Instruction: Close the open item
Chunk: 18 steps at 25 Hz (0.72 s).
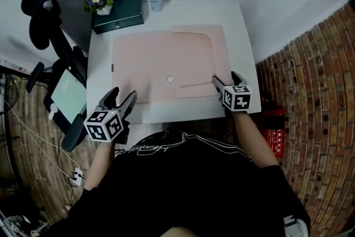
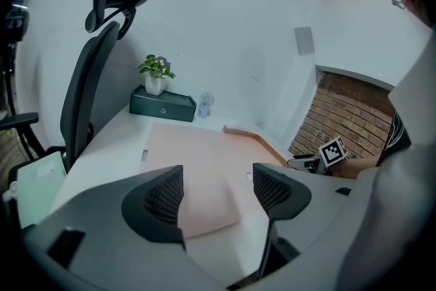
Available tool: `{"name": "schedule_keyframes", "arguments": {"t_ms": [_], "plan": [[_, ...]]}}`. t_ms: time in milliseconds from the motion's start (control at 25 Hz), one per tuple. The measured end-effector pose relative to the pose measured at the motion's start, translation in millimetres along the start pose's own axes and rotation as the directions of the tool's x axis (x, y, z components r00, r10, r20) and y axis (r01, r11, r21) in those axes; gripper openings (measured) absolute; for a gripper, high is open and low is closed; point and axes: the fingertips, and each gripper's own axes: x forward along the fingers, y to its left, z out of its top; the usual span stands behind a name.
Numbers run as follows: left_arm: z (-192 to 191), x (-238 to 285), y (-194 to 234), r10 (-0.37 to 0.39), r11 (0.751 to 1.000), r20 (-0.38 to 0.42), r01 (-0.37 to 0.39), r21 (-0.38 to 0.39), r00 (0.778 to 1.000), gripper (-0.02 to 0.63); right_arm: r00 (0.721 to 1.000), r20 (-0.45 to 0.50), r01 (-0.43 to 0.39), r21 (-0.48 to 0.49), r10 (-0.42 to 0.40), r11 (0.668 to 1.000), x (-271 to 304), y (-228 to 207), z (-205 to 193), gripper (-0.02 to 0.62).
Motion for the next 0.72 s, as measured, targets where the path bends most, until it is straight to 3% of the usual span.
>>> {"name": "schedule_keyframes", "arguments": {"t_ms": [720], "plan": [[-78, -34, -5, 0.067, 0.995, -0.082, -0.073, -0.071, 0.994, 0.324, 0.999, -0.039, -0.006, -0.036, 0.005, 0.999, -23, 14, -27, 0.359]]}}
